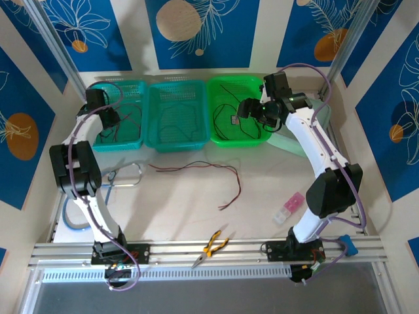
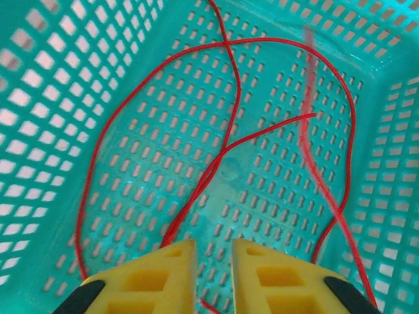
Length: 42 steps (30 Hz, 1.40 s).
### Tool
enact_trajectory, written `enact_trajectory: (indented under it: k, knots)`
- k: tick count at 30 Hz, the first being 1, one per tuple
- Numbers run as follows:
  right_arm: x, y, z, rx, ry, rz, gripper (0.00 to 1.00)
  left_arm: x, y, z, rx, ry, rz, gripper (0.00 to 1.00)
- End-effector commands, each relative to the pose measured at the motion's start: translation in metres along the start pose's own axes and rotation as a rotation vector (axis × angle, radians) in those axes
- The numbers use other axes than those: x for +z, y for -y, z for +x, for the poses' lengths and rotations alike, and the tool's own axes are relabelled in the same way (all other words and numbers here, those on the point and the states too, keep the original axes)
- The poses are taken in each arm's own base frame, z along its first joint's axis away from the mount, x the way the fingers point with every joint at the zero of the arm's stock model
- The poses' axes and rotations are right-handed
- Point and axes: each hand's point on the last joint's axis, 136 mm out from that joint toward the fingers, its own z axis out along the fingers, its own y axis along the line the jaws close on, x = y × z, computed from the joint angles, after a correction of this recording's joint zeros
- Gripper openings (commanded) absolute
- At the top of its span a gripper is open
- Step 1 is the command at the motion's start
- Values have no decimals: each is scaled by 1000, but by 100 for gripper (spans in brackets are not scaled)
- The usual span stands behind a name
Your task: Untangle the cables
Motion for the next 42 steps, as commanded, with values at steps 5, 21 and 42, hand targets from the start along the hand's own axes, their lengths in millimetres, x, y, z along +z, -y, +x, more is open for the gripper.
enact_trajectory:
  k: [5,21,42]
  knots:
    - [-17,-2,7,-16,10,-8,84,-13,15,3,2,-9,63,67]
    - [-21,16,70,28,-101,50,80,-124,74,20,188,154,191,72]
    - [18,16,296,26,-458,210,52,-245,128,140,380,125,531,70]
